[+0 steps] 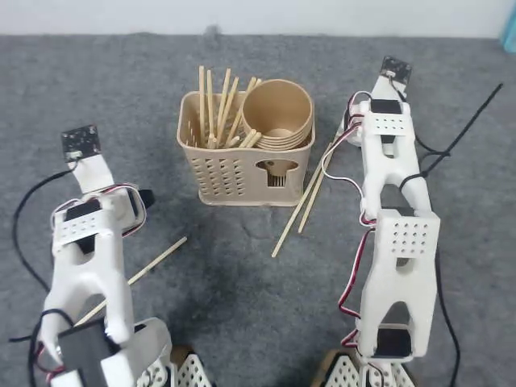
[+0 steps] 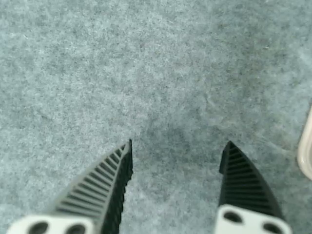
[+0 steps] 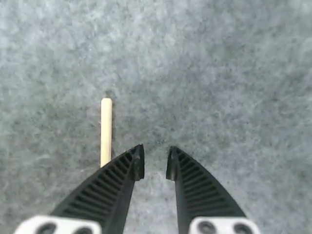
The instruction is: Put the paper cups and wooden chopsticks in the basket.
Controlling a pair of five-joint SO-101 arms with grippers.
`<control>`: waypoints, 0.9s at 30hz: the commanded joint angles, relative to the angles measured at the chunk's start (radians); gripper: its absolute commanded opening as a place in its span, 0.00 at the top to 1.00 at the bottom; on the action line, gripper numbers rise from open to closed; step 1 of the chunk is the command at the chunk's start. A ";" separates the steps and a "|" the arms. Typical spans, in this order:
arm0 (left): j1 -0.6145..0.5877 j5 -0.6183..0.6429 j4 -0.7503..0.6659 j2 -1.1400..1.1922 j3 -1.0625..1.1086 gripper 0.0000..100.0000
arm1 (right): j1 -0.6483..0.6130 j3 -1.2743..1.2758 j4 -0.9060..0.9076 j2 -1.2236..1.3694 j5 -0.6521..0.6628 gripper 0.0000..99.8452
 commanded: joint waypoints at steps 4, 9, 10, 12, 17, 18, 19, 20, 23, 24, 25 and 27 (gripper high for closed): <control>-0.006 -0.008 -0.002 -0.005 -0.039 0.72 | -0.004 -0.037 0.013 -0.001 0.009 0.91; -0.006 -0.008 -0.002 -0.005 -0.039 0.72 | -0.005 -0.038 0.048 -0.002 0.009 0.91; -0.006 -0.008 -0.002 -0.005 -0.039 0.72 | -0.008 -0.038 0.048 -0.001 0.009 0.91; -0.006 -0.008 -0.002 -0.005 -0.039 0.72 | -0.008 -0.037 0.058 -0.001 0.009 0.91; -0.008 -0.008 -0.002 -0.005 -0.039 0.72 | -0.008 -0.037 0.062 0.001 0.009 0.91; -0.008 -0.008 0.000 -0.005 -0.038 0.72 | -0.008 -0.037 0.062 0.001 0.009 0.91; -0.008 -0.008 0.000 -0.005 -0.038 0.72 | -0.008 -0.037 0.064 0.001 0.009 0.91; -0.009 -0.008 0.002 -0.005 -0.038 0.72 | -0.007 -0.037 0.068 0.001 0.009 0.91; -0.037 -0.008 0.003 -0.009 -0.036 0.72 | -0.004 -0.038 0.094 -0.002 0.009 0.91; -0.040 -0.008 0.003 -0.011 -0.036 0.72 | -0.004 -0.038 0.097 -0.002 0.009 0.91; -0.041 -0.008 0.005 -0.011 -0.036 0.72 | -0.004 -0.038 0.097 -0.004 0.009 0.91; -0.041 -0.008 0.005 -0.011 -0.036 0.72 | -0.004 -0.037 0.099 -0.015 0.009 0.91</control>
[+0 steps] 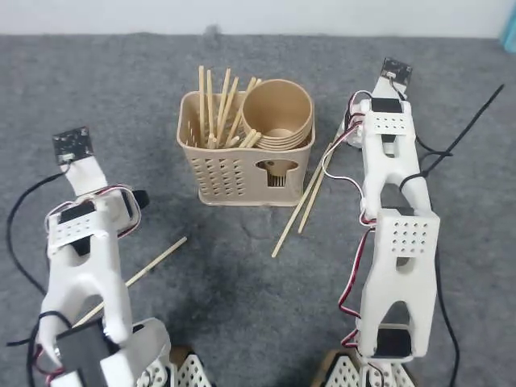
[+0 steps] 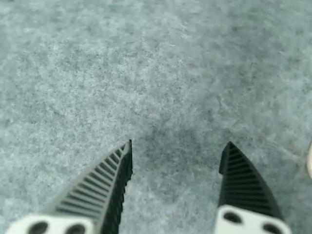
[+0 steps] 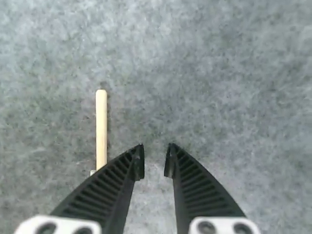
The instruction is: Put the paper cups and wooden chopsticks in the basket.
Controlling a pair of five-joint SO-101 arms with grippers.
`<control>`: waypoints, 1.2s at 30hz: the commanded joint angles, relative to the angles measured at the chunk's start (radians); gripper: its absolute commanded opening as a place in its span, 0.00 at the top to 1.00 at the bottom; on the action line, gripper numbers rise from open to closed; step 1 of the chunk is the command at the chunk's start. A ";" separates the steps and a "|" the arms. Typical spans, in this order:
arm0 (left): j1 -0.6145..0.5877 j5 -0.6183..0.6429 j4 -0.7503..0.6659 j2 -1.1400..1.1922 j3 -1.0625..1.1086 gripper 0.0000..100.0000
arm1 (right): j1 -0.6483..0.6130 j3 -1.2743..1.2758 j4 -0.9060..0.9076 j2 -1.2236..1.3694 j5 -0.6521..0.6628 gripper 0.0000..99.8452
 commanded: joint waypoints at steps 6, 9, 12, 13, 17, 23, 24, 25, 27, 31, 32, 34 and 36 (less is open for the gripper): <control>-0.006 -0.006 0.005 -0.011 -0.036 0.72 | -0.016 -0.017 0.088 -0.035 0.014 0.91; -0.006 -0.006 0.005 -0.011 -0.036 0.72 | -0.022 -0.021 0.085 -0.038 0.014 0.91; 0.005 -0.006 0.005 -0.011 -0.036 0.72 | -0.028 -0.077 0.091 -0.035 0.011 0.91; 0.011 -0.006 0.005 -0.009 -0.036 0.72 | -0.028 -0.091 0.093 -0.033 0.011 0.91; 0.026 -0.006 0.006 -0.006 -0.033 0.72 | -0.033 -0.120 0.087 -0.036 0.009 0.91; 0.028 -0.006 0.005 -0.012 -0.022 0.72 | -0.033 -0.183 0.091 -0.036 0.009 0.91; 0.028 -0.006 0.005 -0.012 -0.022 0.72 | -0.033 -0.187 0.093 -0.035 0.009 0.91; 0.029 -0.006 0.005 -0.012 -0.022 0.72 | -0.035 -0.192 0.093 -0.033 0.009 0.91; 0.035 -0.006 0.005 -0.012 -0.022 0.72 | -0.035 -0.193 0.084 -0.030 0.008 0.91; 0.044 -0.008 0.005 -0.012 -0.021 0.72 | -0.035 -0.192 0.008 -0.024 0.008 0.91; 0.044 -0.008 0.005 -0.012 -0.021 0.72 | -0.035 -0.189 -0.016 -0.024 0.008 0.91; 0.044 -0.008 0.005 -0.012 -0.021 0.72 | -0.035 -0.187 -0.042 -0.021 0.008 0.91; 0.044 -0.008 0.005 -0.012 -0.021 0.72 | -0.035 -0.189 -0.058 -0.001 0.008 0.91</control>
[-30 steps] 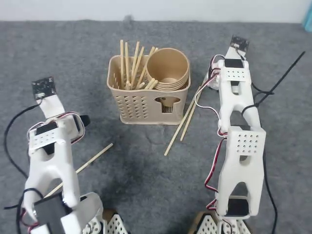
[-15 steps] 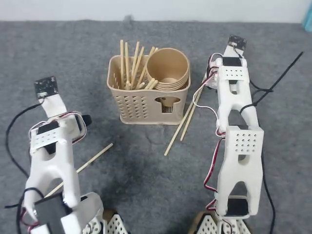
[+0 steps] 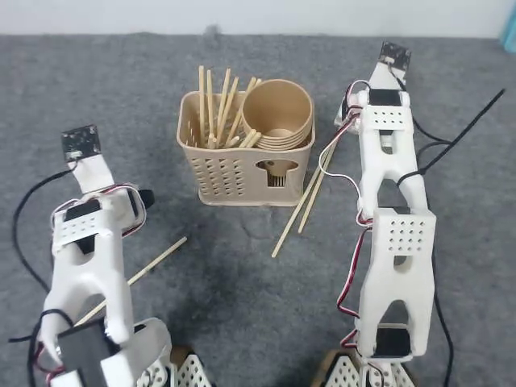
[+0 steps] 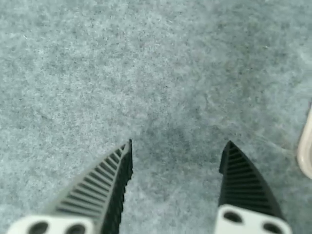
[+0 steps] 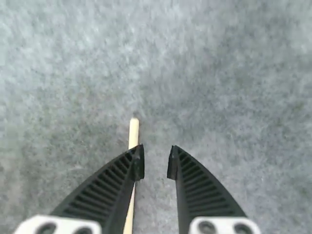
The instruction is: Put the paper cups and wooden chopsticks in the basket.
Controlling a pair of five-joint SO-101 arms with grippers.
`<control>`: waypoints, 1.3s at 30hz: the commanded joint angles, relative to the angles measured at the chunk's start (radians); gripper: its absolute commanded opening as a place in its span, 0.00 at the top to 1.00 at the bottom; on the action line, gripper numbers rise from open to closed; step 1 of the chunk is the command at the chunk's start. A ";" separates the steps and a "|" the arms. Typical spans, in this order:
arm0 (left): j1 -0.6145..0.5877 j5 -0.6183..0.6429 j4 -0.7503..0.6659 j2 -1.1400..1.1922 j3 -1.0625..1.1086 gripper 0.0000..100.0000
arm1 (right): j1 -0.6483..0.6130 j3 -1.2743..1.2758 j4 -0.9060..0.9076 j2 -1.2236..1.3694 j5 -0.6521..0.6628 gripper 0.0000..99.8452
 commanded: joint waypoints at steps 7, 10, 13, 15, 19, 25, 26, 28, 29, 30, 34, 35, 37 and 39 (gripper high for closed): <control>0.011 -0.006 0.005 -0.012 -0.021 0.72 | -0.035 -0.054 -0.150 0.070 0.008 0.91; 0.011 -0.006 0.005 -0.012 -0.021 0.72 | -0.041 -0.054 -0.173 0.079 0.008 0.91; 0.011 -0.006 0.005 -0.012 -0.021 0.72 | -0.042 -0.055 -0.173 0.076 0.008 0.91; 0.011 -0.006 0.005 -0.012 -0.021 0.72 | -0.042 -0.055 -0.170 0.071 0.006 0.91; 0.011 -0.006 0.005 -0.012 -0.021 0.72 | -0.041 -0.057 -0.165 0.053 0.005 0.91; 0.011 -0.006 0.003 -0.012 -0.021 0.72 | -0.044 -0.055 -0.116 0.001 -0.081 0.97; 0.011 -0.006 0.002 -0.012 -0.021 0.72 | -0.044 -0.054 -0.119 -0.002 -0.081 0.97; 0.011 -0.006 0.002 -0.012 -0.021 0.72 | -0.044 -0.055 -0.119 0.004 -0.081 0.96; 0.011 -0.006 0.002 -0.012 -0.021 0.72 | -0.044 -0.055 -0.119 0.004 -0.081 0.96; 0.011 -0.006 0.002 -0.012 -0.021 0.72 | -0.044 -0.055 -0.114 -0.001 -0.081 0.96; 0.012 -0.006 0.000 -0.012 -0.022 0.72 | -0.041 -0.051 -0.110 -0.028 -0.081 0.96; 0.012 -0.006 0.000 -0.012 -0.022 0.72 | -0.039 -0.051 -0.105 -0.036 -0.081 0.96; 0.012 -0.006 0.000 -0.012 -0.022 0.72 | -0.038 -0.054 -0.064 -0.051 -0.081 0.96; 0.012 -0.006 0.000 -0.012 -0.022 0.72 | -0.045 -0.055 -0.010 -0.087 -0.080 0.97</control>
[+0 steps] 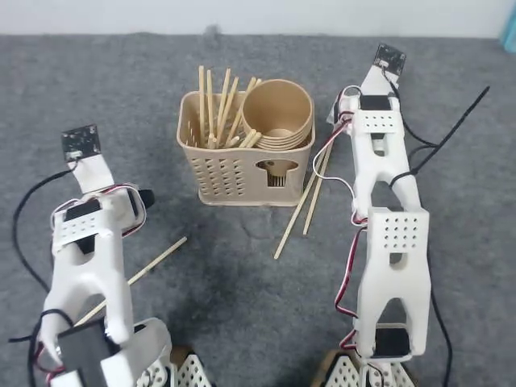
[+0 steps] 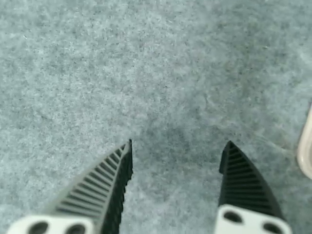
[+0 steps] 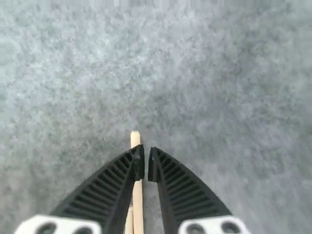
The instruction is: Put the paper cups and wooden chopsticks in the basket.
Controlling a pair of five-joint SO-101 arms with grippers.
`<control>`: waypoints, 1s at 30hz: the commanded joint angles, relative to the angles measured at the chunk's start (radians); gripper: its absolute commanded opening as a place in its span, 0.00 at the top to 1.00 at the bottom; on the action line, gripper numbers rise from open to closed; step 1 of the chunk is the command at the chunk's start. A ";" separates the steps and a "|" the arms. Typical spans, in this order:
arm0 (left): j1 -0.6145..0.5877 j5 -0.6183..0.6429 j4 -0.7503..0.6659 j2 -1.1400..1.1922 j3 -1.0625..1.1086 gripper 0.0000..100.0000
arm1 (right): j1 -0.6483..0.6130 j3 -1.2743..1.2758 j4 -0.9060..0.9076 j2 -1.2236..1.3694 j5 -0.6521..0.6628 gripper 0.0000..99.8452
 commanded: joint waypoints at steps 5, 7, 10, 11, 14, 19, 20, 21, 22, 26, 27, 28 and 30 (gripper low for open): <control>0.025 -0.006 0.000 -0.012 -0.022 0.72 | -0.036 -0.049 0.088 -0.159 -0.008 0.97; 0.025 -0.006 0.000 -0.012 -0.021 0.72 | -0.033 -0.049 0.071 -0.143 -0.006 0.96; 0.025 -0.006 0.000 -0.012 -0.021 0.72 | -0.030 -0.049 0.070 -0.140 0.011 0.96; 0.025 -0.006 0.000 -0.012 -0.021 0.72 | -0.031 -0.049 0.065 -0.139 0.023 0.96; 0.025 -0.008 0.000 -0.012 -0.021 0.72 | -0.031 -0.051 0.033 -0.125 0.029 0.96; 0.025 -0.008 0.003 -0.012 -0.021 0.72 | -0.030 -0.051 -0.005 -0.090 0.066 0.96; 0.025 -0.008 0.003 -0.012 -0.021 0.72 | -0.031 -0.051 -0.010 -0.082 0.077 0.95; 0.025 -0.008 0.003 -0.012 -0.019 0.72 | -0.033 -0.052 -0.013 -0.073 0.081 0.94; 0.025 -0.008 0.003 -0.012 -0.019 0.72 | -0.033 -0.054 -0.013 -0.064 0.087 0.91; 0.025 -0.057 0.005 -0.012 -0.019 0.72 | -0.044 -0.055 -0.047 -0.024 0.130 0.89; 0.025 -0.057 0.005 -0.012 -0.019 0.72 | -0.045 -0.055 -0.054 -0.015 0.137 0.89; 0.025 -0.057 0.005 -0.012 -0.019 0.72 | -0.047 -0.055 -0.062 -0.005 0.137 0.89; 0.025 -0.057 0.005 -0.012 -0.019 0.72 | -0.048 -0.055 -0.074 0.004 0.137 0.89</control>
